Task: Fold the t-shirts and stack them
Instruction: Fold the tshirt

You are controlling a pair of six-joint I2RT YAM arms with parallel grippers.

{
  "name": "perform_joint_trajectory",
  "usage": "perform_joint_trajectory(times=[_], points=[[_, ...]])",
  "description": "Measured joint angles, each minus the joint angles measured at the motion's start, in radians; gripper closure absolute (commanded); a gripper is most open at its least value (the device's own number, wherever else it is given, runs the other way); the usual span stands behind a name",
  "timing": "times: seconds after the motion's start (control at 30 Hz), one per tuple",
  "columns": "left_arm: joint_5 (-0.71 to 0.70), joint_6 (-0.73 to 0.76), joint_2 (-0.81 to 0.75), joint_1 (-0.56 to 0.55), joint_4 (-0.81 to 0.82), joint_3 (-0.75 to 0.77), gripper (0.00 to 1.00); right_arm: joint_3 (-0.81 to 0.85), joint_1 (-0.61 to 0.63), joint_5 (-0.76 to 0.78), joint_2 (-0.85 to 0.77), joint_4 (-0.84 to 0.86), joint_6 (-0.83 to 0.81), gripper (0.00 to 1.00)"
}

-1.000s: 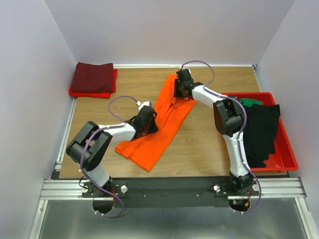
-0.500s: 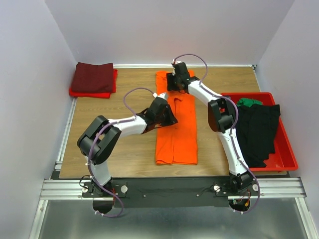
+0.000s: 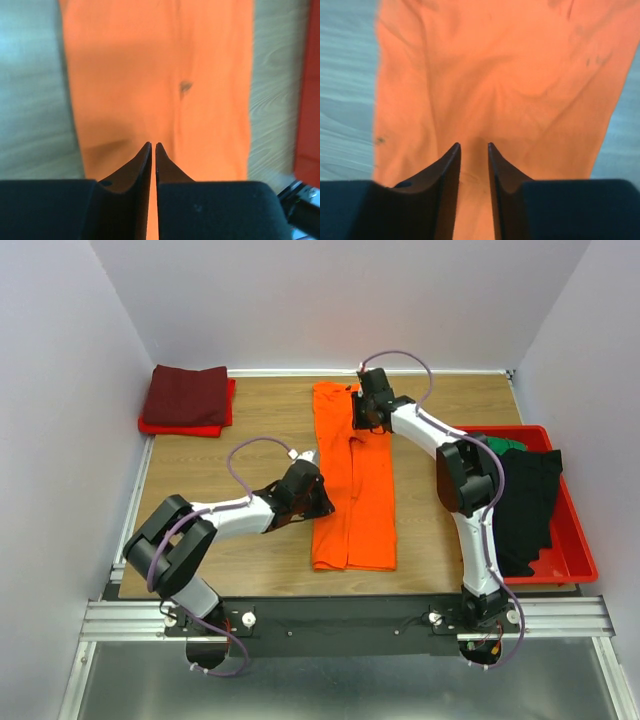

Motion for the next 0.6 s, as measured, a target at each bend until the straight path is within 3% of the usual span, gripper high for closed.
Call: perform_joint_trajectory(times=[0.37,0.6], points=[[-0.018,-0.015,-0.032,-0.115,-0.021,-0.111,0.88,-0.150,0.002,0.063,-0.009,0.024,0.027,0.65],[-0.021,-0.004,-0.044,-0.117,-0.021,-0.119,0.74,-0.224,0.002,0.068,-0.085,0.006,0.056,0.50]])
